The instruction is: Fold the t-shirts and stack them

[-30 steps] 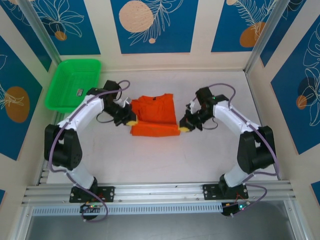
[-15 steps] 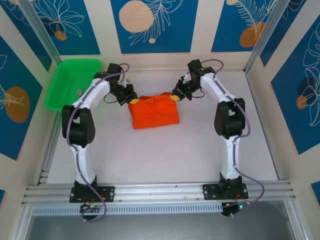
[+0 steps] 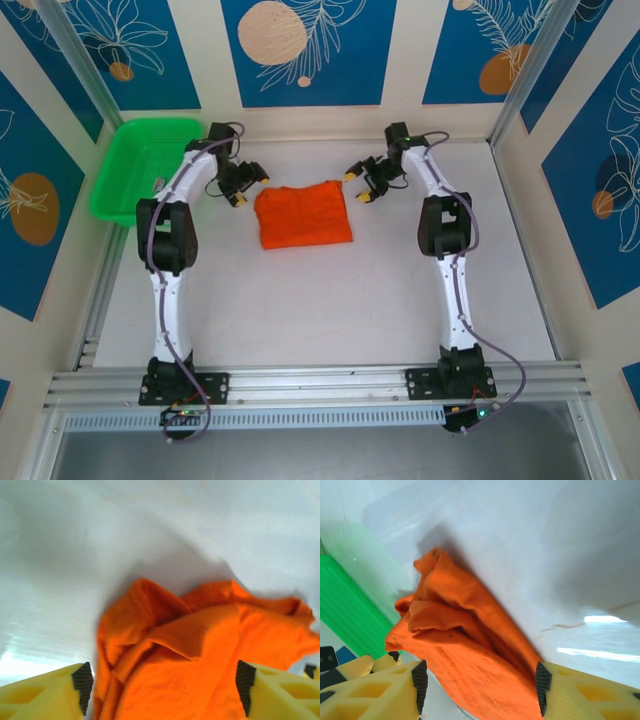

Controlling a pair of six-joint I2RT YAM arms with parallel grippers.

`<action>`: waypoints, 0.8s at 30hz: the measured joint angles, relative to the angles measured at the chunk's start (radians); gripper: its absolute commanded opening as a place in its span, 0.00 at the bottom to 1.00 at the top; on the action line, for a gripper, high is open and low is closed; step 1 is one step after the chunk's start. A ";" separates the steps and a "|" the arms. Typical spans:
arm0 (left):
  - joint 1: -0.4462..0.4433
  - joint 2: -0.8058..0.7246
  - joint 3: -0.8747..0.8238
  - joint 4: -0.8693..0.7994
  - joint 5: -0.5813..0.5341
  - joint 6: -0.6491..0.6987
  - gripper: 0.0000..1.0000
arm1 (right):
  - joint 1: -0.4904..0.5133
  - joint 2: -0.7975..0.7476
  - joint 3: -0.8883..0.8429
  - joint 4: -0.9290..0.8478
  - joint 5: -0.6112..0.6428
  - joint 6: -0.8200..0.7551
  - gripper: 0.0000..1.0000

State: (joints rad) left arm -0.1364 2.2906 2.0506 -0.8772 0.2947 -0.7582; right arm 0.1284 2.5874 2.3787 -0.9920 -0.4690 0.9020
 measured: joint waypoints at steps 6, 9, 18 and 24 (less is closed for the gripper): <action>0.002 -0.118 -0.037 0.005 -0.072 0.019 0.32 | -0.044 -0.263 -0.353 0.102 0.039 -0.018 0.33; -0.034 -0.162 -0.049 0.023 -0.043 0.027 0.03 | 0.011 -0.389 -0.479 0.171 0.027 -0.032 0.16; -0.221 -0.072 -0.092 0.069 0.111 0.111 0.01 | 0.216 -0.301 -0.493 0.251 -0.003 -0.080 0.09; -0.233 -0.064 -0.349 0.084 0.125 0.192 0.05 | 0.243 -0.240 -0.579 0.255 0.013 -0.111 0.05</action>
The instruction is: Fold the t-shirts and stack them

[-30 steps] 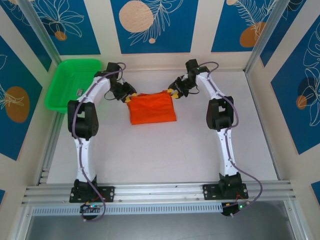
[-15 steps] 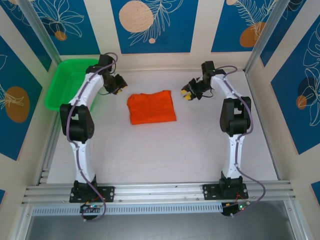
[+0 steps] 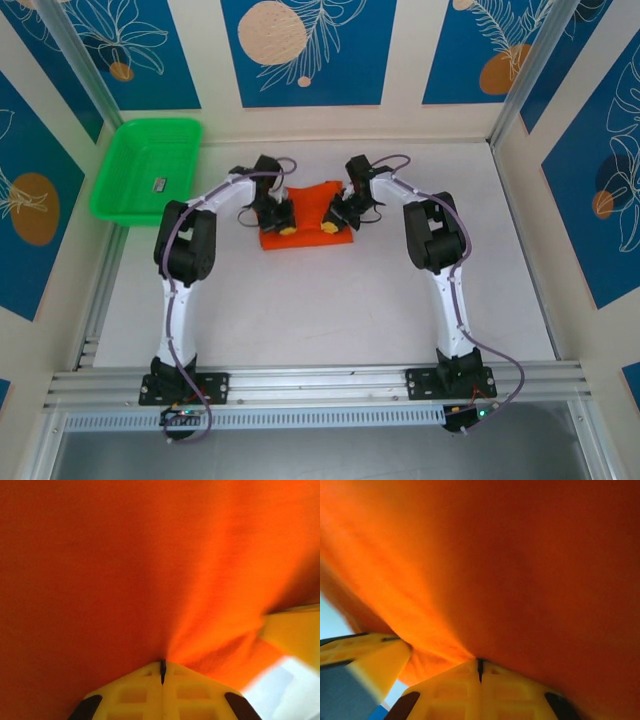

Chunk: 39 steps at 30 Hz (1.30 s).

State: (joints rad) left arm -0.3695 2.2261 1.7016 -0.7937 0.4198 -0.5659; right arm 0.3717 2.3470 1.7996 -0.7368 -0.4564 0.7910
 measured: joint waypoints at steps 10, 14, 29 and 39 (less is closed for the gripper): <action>0.000 -0.245 -0.402 0.035 0.031 0.112 0.11 | 0.072 -0.192 -0.328 0.019 -0.015 -0.148 0.04; 0.001 -0.307 -0.476 0.003 0.015 0.128 0.23 | 0.080 -0.257 -0.409 0.004 -0.011 -0.217 0.08; 0.103 -0.304 -0.140 -0.110 -0.016 0.100 0.14 | 0.137 -0.196 0.061 -0.005 -0.014 -0.234 0.16; 0.171 -0.189 -0.150 -0.039 -0.096 0.073 0.11 | 0.126 0.060 0.182 -0.092 0.011 -0.210 0.17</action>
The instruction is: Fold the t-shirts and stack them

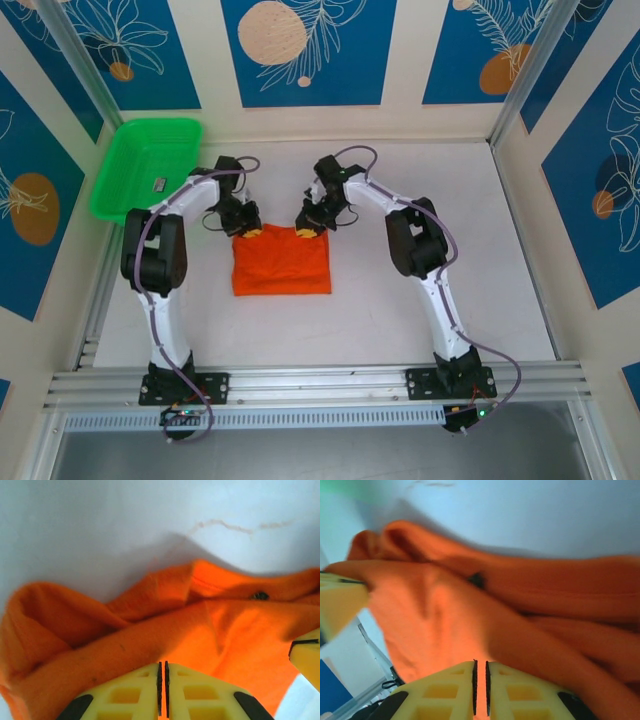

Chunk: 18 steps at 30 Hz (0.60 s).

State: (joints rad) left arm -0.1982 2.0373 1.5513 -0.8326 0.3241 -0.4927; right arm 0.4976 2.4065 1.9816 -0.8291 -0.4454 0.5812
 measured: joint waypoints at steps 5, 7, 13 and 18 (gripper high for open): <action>0.032 0.085 0.045 0.043 -0.025 -0.006 0.11 | -0.070 0.043 0.015 -0.013 -0.014 0.007 0.16; 0.039 0.130 0.091 0.046 -0.025 -0.006 0.11 | -0.089 0.045 0.019 -0.012 -0.019 0.010 0.17; 0.045 0.152 0.178 0.046 -0.042 0.002 0.24 | -0.114 0.017 -0.029 0.028 -0.033 0.029 0.28; 0.052 0.136 0.226 0.040 -0.049 0.005 0.42 | -0.123 -0.097 -0.174 0.097 -0.029 0.062 0.44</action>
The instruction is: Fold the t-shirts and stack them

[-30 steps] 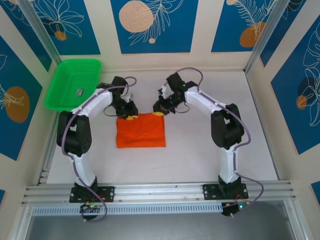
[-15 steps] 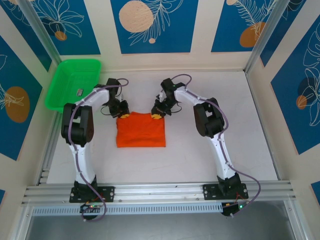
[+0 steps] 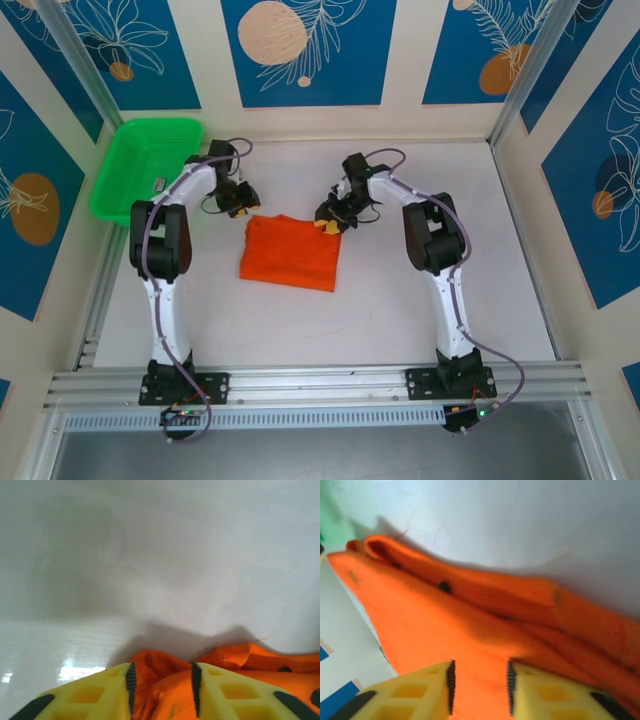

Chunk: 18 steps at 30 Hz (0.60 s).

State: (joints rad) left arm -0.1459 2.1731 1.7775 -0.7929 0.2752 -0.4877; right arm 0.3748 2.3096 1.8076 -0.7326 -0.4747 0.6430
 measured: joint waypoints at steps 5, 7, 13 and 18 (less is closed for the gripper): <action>-0.002 -0.138 -0.088 0.008 0.054 0.010 0.45 | -0.012 -0.201 -0.198 0.101 0.001 0.027 0.57; -0.014 -0.230 -0.164 0.013 0.096 0.030 0.45 | -0.011 -0.285 -0.268 0.126 0.004 0.031 0.59; -0.069 -0.444 -0.448 0.034 0.192 0.065 0.35 | 0.051 -0.353 -0.374 0.106 0.039 0.010 0.61; -0.117 -0.457 -0.583 0.021 0.282 0.106 0.21 | 0.116 -0.299 -0.389 0.047 0.106 -0.018 0.56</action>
State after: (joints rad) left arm -0.2630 1.7164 1.1950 -0.7715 0.5575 -0.3820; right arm 0.4904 2.0109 1.4189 -0.6853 -0.3683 0.6254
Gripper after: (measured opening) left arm 0.222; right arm 0.578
